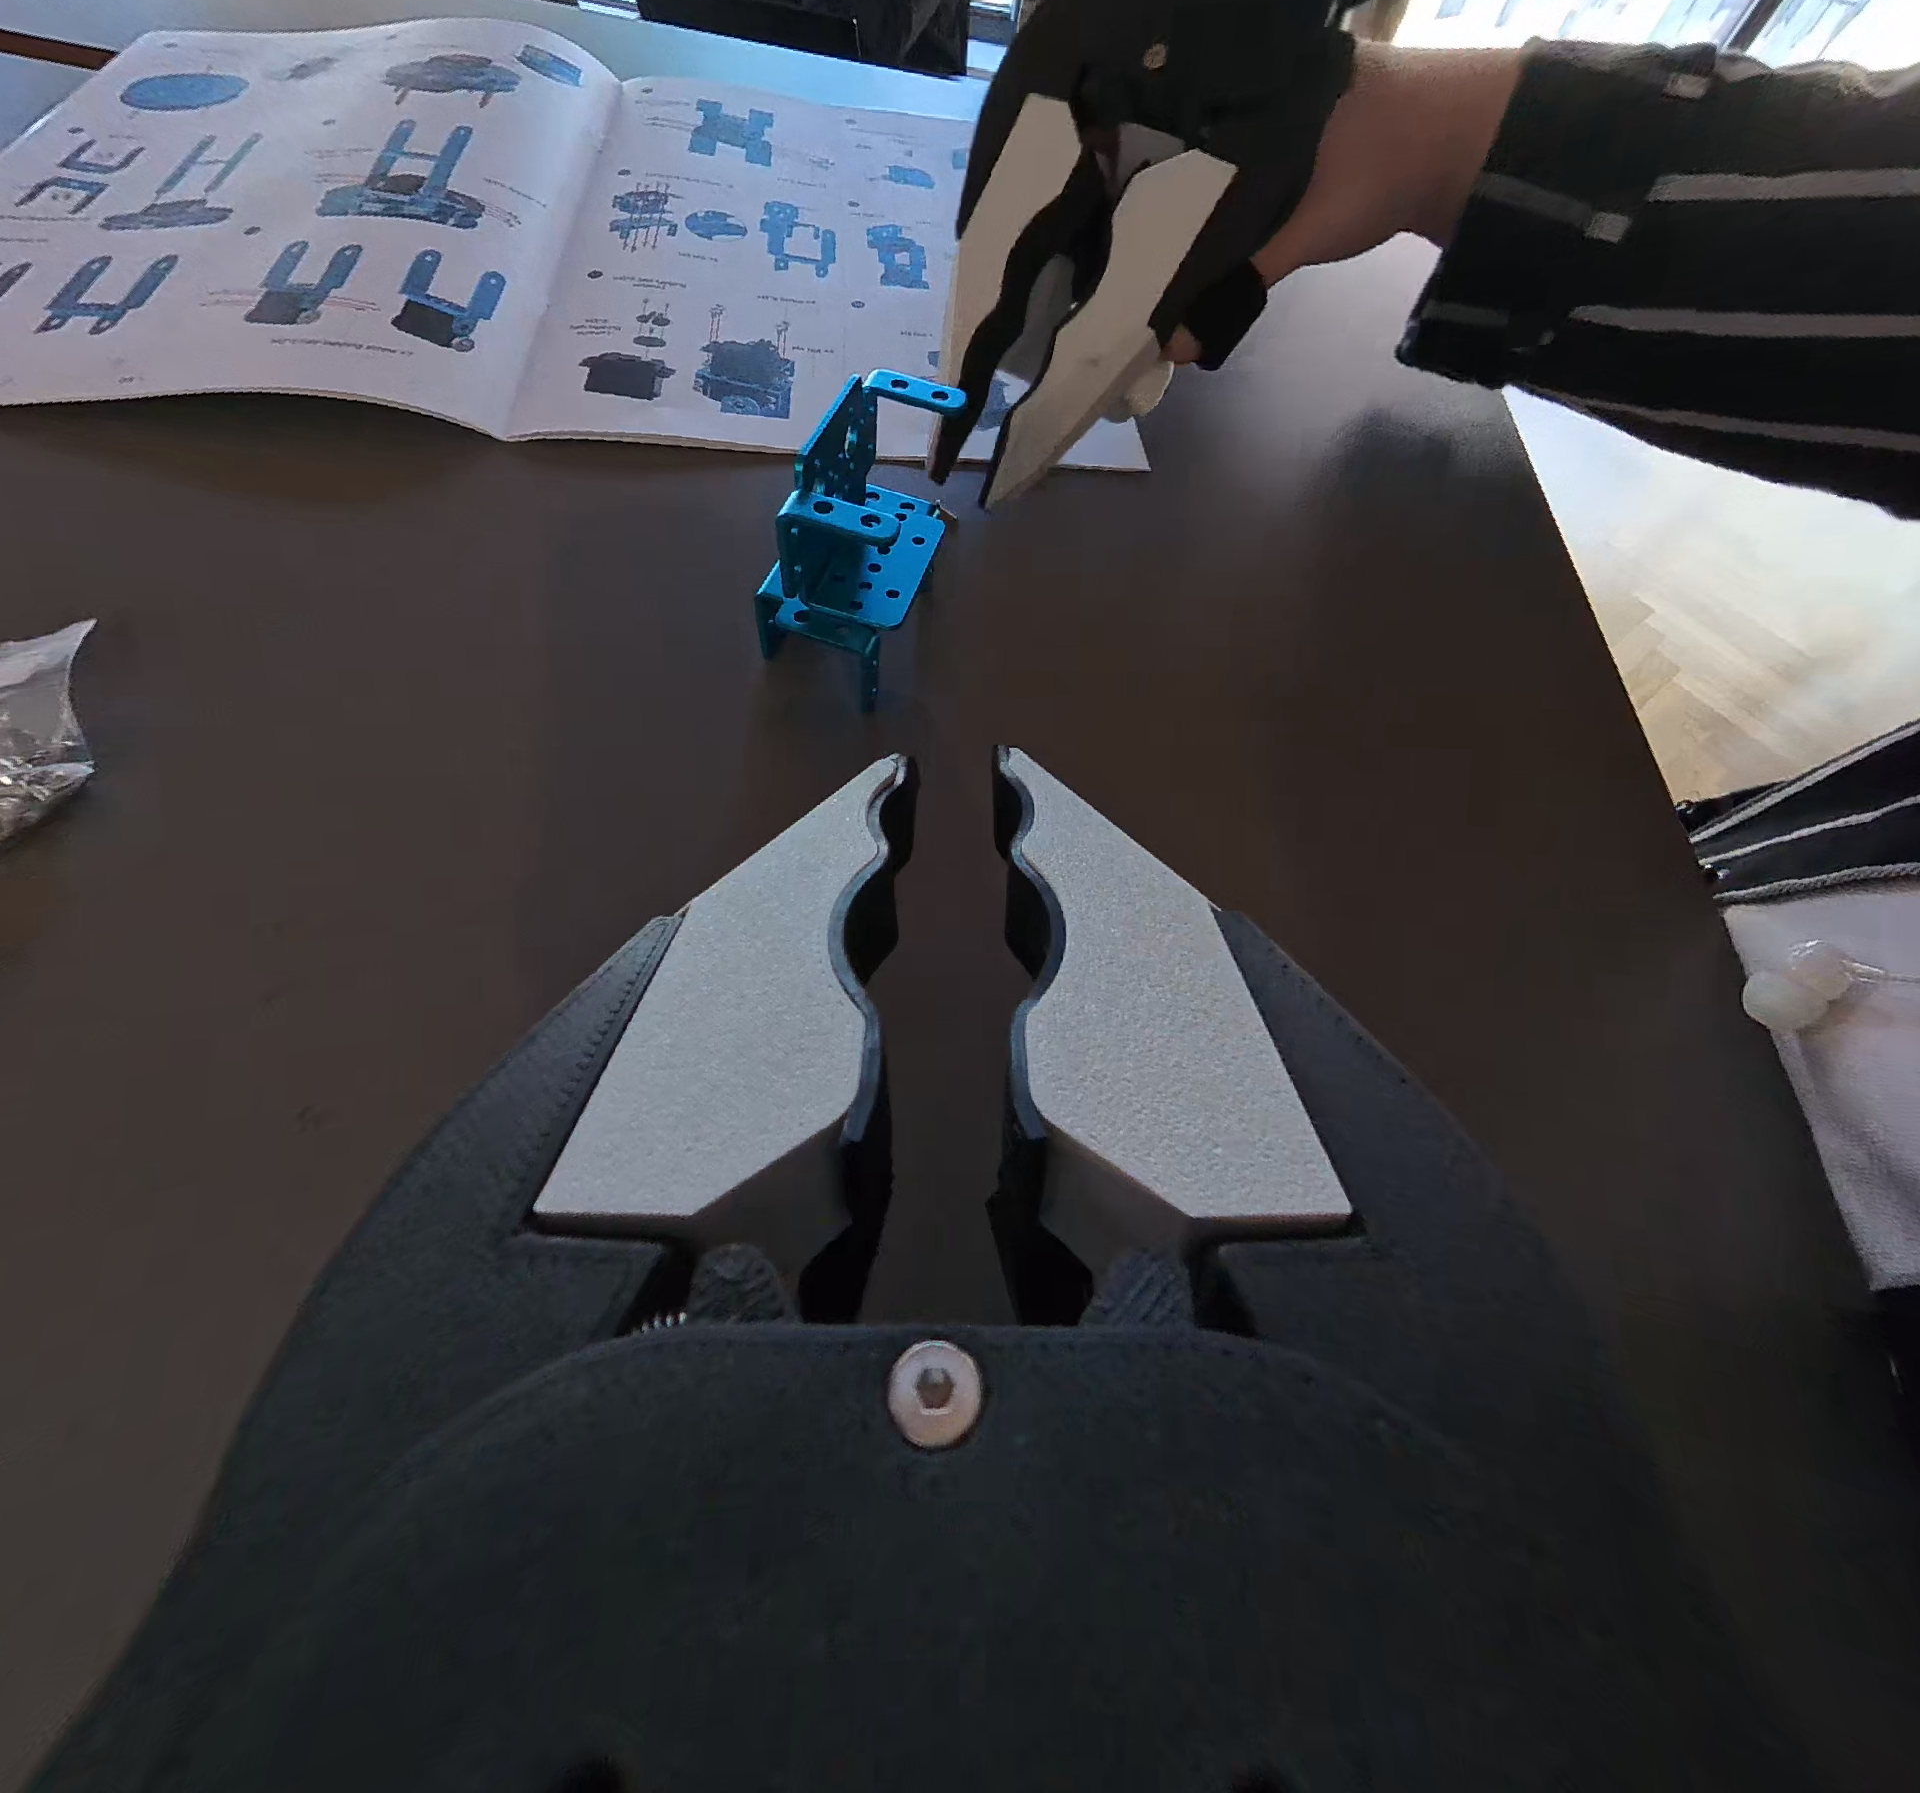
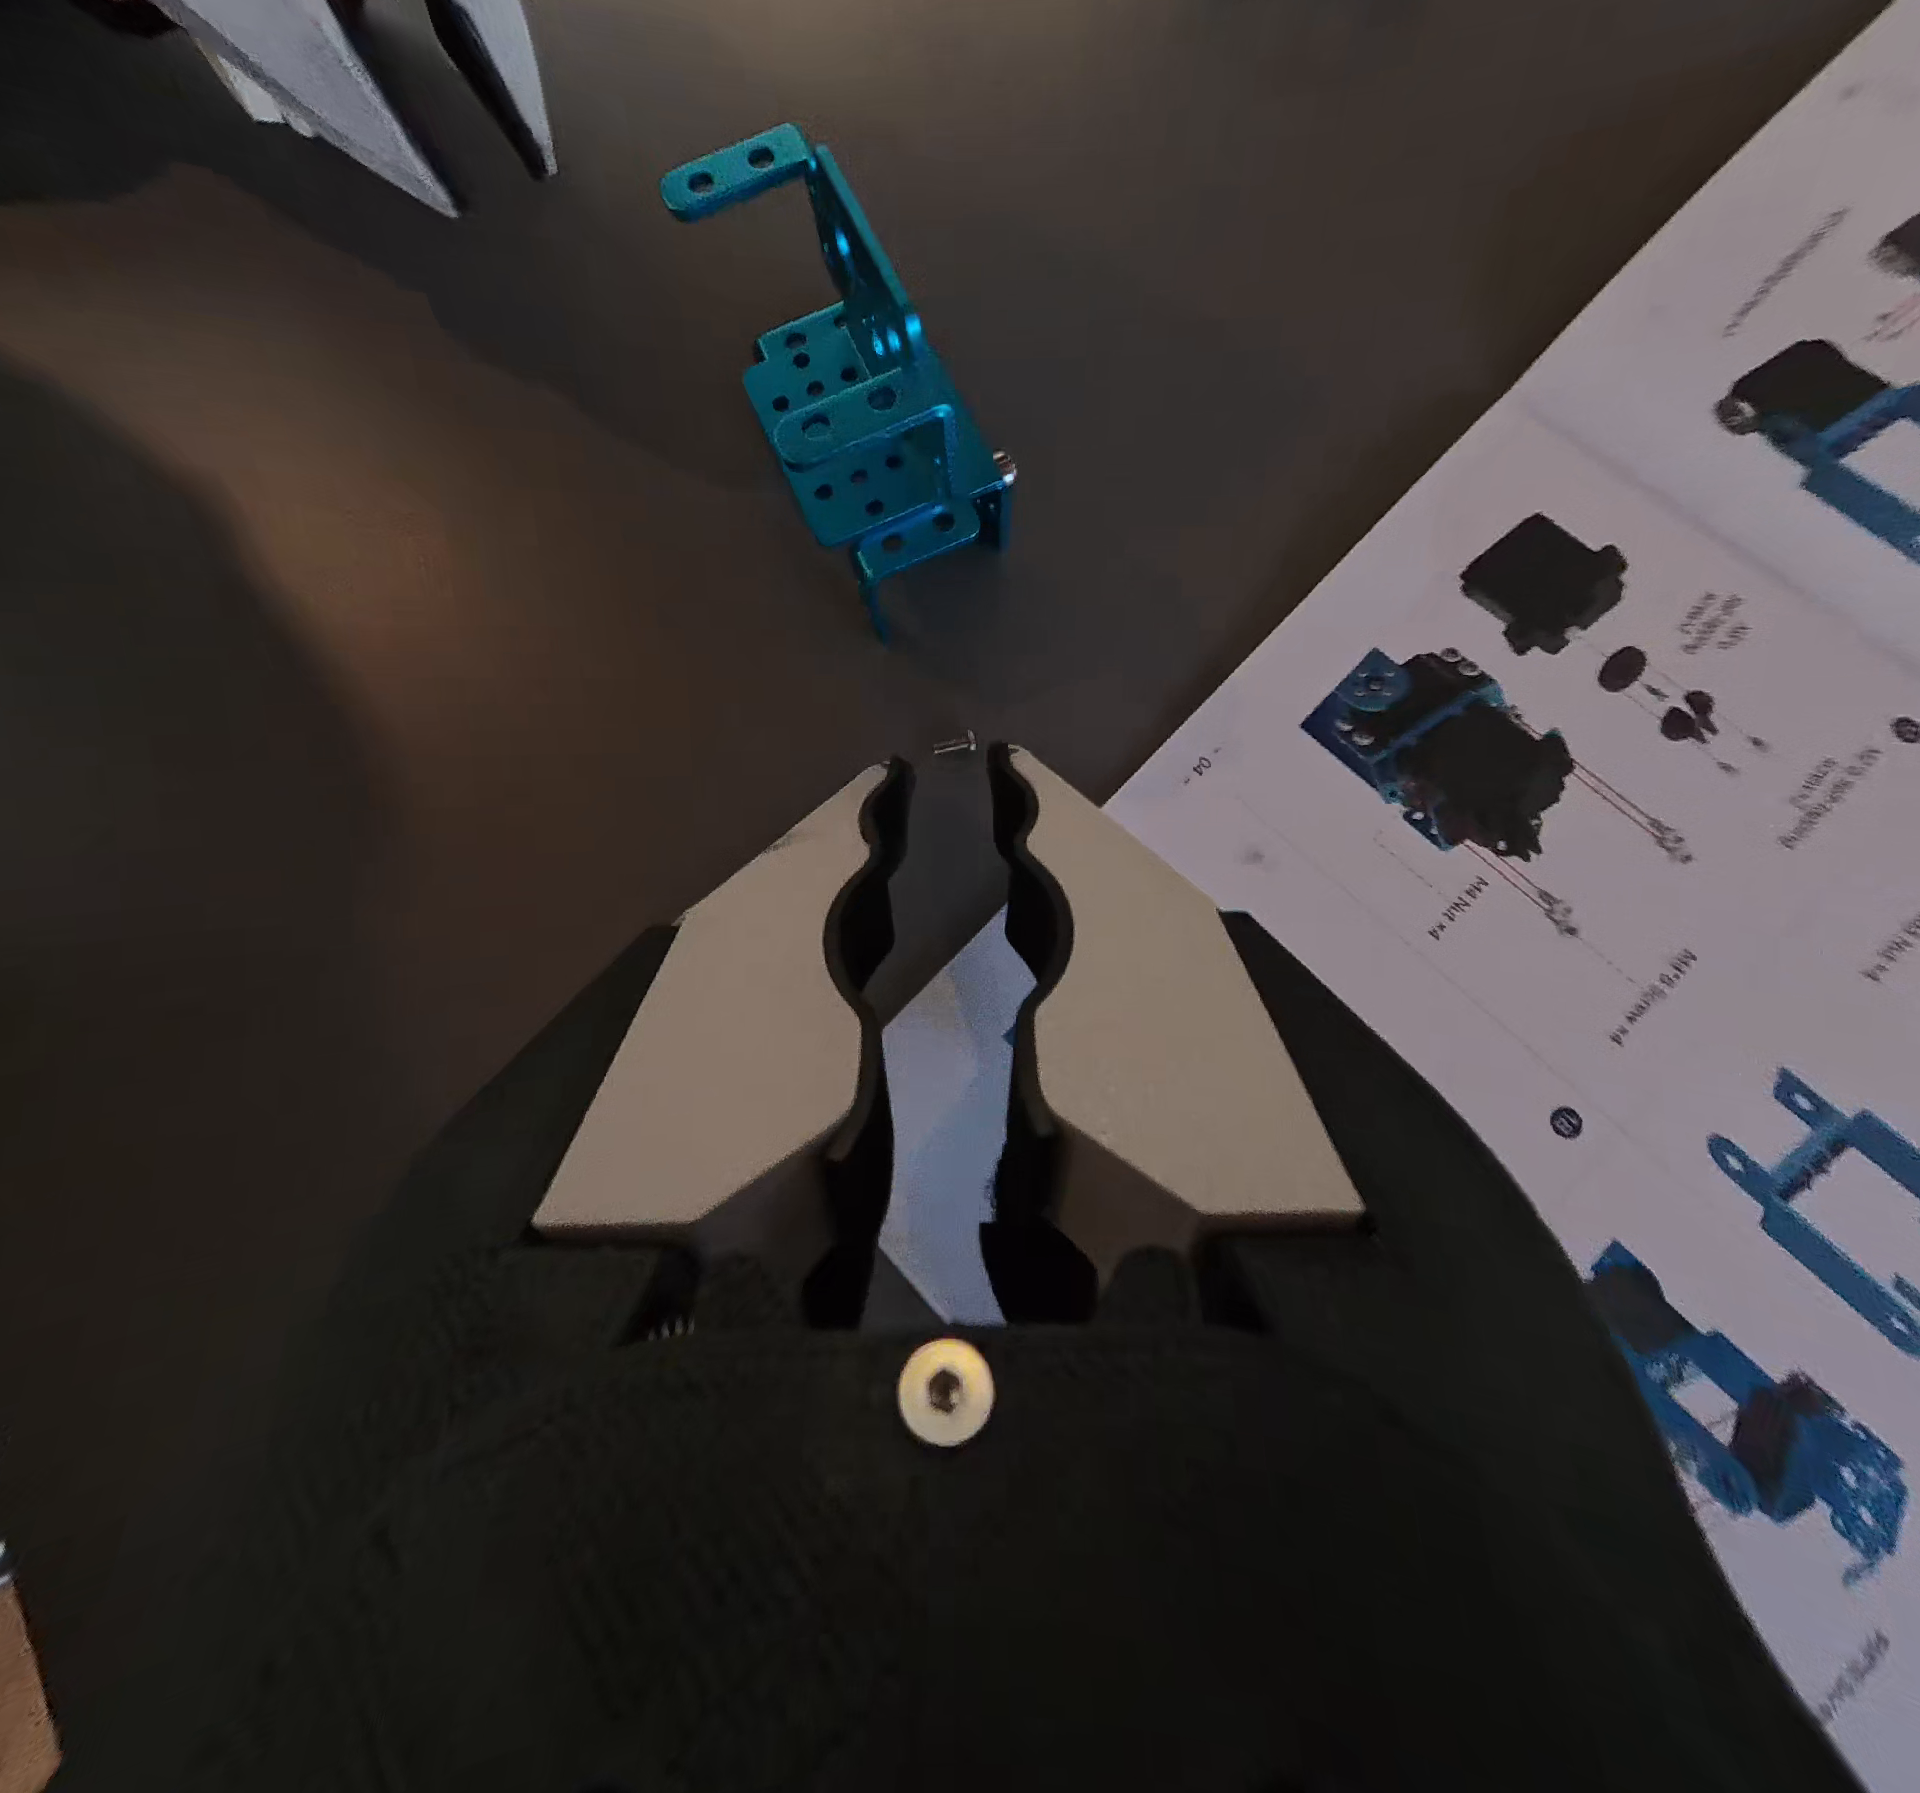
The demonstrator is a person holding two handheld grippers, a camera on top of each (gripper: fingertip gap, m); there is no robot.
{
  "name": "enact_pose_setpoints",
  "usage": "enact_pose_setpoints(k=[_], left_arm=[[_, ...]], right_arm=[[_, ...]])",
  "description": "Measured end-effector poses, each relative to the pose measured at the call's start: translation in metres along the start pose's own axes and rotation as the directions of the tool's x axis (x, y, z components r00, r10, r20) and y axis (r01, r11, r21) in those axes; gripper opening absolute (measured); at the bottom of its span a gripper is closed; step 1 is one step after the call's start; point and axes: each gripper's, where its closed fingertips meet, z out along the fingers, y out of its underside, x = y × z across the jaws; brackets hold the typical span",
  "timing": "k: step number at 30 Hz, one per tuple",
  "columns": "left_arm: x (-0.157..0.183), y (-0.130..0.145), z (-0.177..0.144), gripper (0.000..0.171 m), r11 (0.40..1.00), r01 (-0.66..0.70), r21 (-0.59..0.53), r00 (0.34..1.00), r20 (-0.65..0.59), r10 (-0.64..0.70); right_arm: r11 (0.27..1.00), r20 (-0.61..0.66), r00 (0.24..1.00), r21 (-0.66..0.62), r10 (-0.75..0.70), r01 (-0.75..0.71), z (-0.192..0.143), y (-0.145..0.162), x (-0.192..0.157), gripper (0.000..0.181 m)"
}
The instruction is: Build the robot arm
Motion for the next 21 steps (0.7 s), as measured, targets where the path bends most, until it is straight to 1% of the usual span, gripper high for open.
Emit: enact_pose_setpoints(k=[2, 5, 7, 10, 12, 14, 18, 21], left_arm=[[0.0, 0.0, 0.0, 0.013, 1.0, -0.002, 0.0, 1.0, 0.003, 0.002], [0.0, 0.0, 0.0, 0.013, 1.0, 0.004, 0.001, 1.0, 0.001, -0.004], [-0.001, 0.0, 0.0, 0.012, 1.0, 0.012, 0.002, 1.0, -0.003, -0.012], [-0.001, -0.001, -0.001, 0.011, 1.0, 0.02, 0.005, 1.0, -0.008, -0.02], [-0.001, 0.0, -0.001, 0.011, 1.0, 0.024, 0.003, 1.0, -0.011, -0.024], [-0.001, 0.0, -0.001, 0.011, 1.0, 0.025, 0.003, 1.0, -0.014, -0.025], [0.0, 0.0, -0.001, 0.01, 1.0, 0.021, 0.003, 1.0, -0.016, -0.021], [0.001, 0.0, 0.0, 0.01, 1.0, 0.015, -0.002, 1.0, -0.017, -0.015]], right_arm=[[1.0, 0.054, 0.998, -0.014, 0.013, -0.012, 0.003, 0.002, -0.002, 0.013], [0.997, 0.08, 0.994, 0.003, 0.07, -0.071, 0.004, -0.001, -0.001, 0.013], [0.991, 0.044, 0.99, -0.004, 0.136, -0.136, 0.004, -0.002, 0.006, 0.012], [0.973, 0.037, 0.973, 0.022, 0.229, -0.23, 0.005, -0.007, 0.008, 0.011], [0.958, 0.078, 0.956, 0.02, 0.283, -0.286, 0.006, -0.013, 0.0, 0.01], [0.959, 0.081, 0.957, 0.017, 0.279, -0.281, 0.006, -0.017, -0.007, 0.01], [0.974, -0.01, 0.975, -0.056, 0.22, -0.22, 0.006, -0.013, -0.01, 0.01], [0.973, -0.063, 0.978, -0.102, 0.2, -0.205, 0.007, -0.011, -0.007, 0.013]])
